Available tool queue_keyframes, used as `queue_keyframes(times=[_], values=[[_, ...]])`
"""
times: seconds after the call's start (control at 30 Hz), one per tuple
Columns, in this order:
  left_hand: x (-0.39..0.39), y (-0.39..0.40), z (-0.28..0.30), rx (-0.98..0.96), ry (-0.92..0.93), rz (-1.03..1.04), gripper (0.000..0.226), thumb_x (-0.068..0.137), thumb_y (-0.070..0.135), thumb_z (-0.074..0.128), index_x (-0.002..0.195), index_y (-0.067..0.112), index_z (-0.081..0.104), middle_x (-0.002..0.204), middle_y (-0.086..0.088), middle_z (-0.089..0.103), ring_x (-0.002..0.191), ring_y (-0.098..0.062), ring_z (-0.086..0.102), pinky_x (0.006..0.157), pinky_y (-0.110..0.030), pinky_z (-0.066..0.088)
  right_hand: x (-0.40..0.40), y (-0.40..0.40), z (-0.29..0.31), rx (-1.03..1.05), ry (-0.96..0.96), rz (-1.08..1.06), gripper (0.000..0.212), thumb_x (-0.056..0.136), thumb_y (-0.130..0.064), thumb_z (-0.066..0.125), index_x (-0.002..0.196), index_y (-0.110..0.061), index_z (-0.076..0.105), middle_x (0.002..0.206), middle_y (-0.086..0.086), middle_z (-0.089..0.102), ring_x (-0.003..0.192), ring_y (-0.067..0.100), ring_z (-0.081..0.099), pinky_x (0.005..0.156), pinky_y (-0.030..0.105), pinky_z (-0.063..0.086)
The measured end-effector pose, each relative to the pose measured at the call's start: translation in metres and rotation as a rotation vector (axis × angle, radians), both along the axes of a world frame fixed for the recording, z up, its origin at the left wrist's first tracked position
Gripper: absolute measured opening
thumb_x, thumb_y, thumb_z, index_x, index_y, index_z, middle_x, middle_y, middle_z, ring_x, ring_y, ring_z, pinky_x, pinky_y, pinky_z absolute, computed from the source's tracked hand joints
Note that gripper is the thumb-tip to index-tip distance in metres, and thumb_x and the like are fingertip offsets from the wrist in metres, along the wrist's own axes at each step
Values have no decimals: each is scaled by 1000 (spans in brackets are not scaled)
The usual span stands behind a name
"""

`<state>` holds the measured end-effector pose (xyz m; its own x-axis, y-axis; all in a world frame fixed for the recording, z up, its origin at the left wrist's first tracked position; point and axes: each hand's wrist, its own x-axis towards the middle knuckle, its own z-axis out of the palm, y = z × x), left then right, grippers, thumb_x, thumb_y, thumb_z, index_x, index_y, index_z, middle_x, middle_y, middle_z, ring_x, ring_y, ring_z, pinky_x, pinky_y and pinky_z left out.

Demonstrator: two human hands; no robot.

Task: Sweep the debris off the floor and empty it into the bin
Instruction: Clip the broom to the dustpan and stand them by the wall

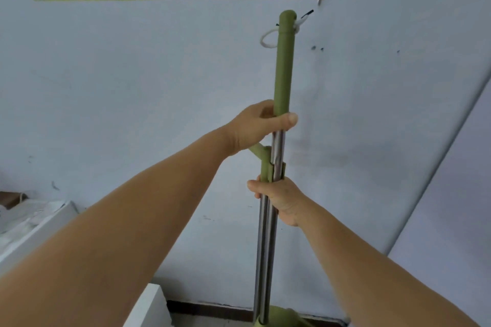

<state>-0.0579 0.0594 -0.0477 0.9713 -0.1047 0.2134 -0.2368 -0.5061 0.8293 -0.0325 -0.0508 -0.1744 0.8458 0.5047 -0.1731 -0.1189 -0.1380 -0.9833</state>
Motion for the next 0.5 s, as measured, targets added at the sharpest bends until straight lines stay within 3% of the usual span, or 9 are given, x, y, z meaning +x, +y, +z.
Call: queue_keyframes(times=[0.1, 0.2, 0.27, 0.33, 0.4, 0.47, 0.5], values=[[0, -12, 16, -230, -119, 44, 29, 95, 28, 63, 115, 7, 59, 103, -12, 71, 84, -17, 71, 71, -18, 56, 1, -3, -1, -21, 27, -20, 25, 78, -22, 74, 69, -20, 51, 71, 1, 51, 84, 18, 51, 93, 31, 31], [5, -20, 20, -265, -141, 83, 22, 98, 24, 59, 108, 5, 60, 96, -12, 72, 73, -18, 71, 60, -17, 55, 1, -11, 2, -37, 25, 9, 19, 77, -24, 76, 81, -20, 58, 86, -1, 57, 95, 16, 53, 107, 34, 28], [6, -24, 20, -252, -132, 89, 19, 98, 25, 58, 104, 6, 60, 94, -10, 73, 73, -17, 72, 61, -17, 56, 3, -22, 10, 2, 50, 77, 44, 75, -28, 77, 114, -18, 59, 107, -6, 55, 107, 12, 47, 110, 33, 22], [7, -26, 17, -233, -126, 88, 19, 98, 25, 59, 103, 7, 61, 93, -9, 73, 75, -17, 73, 59, -15, 54, 7, -35, 24, 92, 24, 158, 71, 67, -39, 77, 132, -20, 52, 112, -6, 55, 107, 12, 48, 108, 32, 26], [7, -30, 12, -224, -110, 85, 20, 97, 25, 60, 103, 6, 62, 92, -10, 74, 76, -19, 73, 63, -19, 56, 11, -44, 47, 202, -32, 148, 59, 69, -52, 74, 118, -24, 59, 109, 0, 62, 109, 15, 53, 108, 36, 30], [11, -33, 7, -183, -111, 90, 23, 96, 27, 61, 102, 5, 64, 94, -10, 75, 81, -20, 73, 74, -29, 58, 17, -52, 77, 300, -64, 46, 47, 81, -62, 54, 112, -28, 61, 114, -5, 64, 119, 13, 51, 111, 35, 25], [12, -34, 5, -158, -108, 94, 24, 96, 28, 61, 104, 5, 65, 95, -10, 74, 84, -21, 73, 78, -32, 58, 21, -55, 92, 340, -75, 12, 53, 87, -66, 40, 114, -27, 62, 117, -4, 64, 121, 13, 51, 111, 33, 25]])
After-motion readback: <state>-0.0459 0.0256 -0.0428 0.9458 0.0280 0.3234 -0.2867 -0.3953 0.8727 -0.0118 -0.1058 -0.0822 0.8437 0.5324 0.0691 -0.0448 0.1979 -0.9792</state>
